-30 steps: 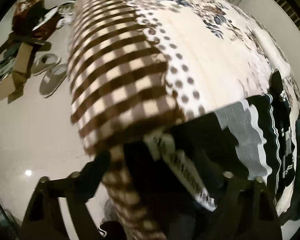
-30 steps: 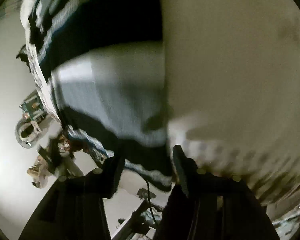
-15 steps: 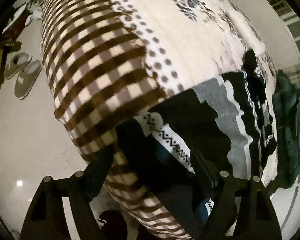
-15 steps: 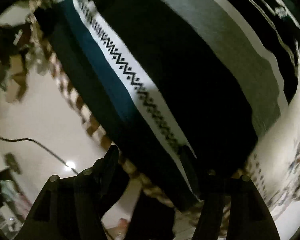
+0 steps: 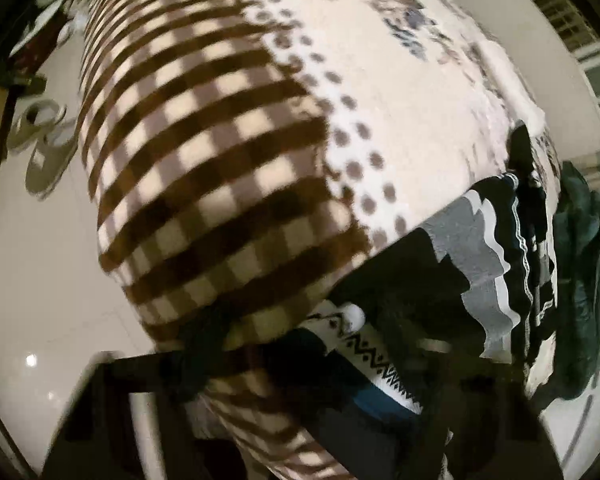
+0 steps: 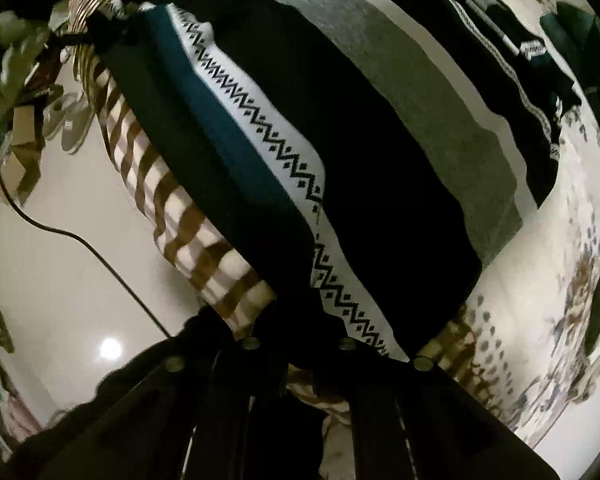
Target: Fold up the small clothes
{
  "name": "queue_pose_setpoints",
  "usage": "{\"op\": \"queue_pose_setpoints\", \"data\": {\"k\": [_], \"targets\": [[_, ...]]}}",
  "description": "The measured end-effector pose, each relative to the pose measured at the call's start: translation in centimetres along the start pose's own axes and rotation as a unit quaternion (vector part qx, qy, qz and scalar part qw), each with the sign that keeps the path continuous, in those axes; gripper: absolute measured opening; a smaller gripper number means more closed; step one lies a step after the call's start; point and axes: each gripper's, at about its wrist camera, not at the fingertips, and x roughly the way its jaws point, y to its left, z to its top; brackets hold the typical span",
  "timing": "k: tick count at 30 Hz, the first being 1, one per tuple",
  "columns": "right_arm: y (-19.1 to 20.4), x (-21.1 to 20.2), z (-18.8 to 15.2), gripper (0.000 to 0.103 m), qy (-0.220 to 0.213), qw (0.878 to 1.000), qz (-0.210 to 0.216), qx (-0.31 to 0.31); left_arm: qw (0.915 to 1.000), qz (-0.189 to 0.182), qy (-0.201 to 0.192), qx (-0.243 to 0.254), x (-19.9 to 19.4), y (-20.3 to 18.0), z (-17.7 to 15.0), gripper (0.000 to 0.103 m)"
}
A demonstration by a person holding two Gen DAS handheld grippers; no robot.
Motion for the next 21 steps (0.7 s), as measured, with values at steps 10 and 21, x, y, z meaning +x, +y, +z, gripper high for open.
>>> {"op": "queue_pose_setpoints", "data": {"k": [10,21], "targets": [[-2.9,-2.7,0.2,0.007,-0.004,0.998,0.042,0.040,0.9979,-0.062,-0.012,-0.009,-3.7,1.9,0.8,0.004],[1.1,-2.2,0.7,0.039,-0.026,0.982,-0.119,-0.141,0.9993,-0.032,0.021,-0.001,-4.6,2.7,0.6,0.032]]}}
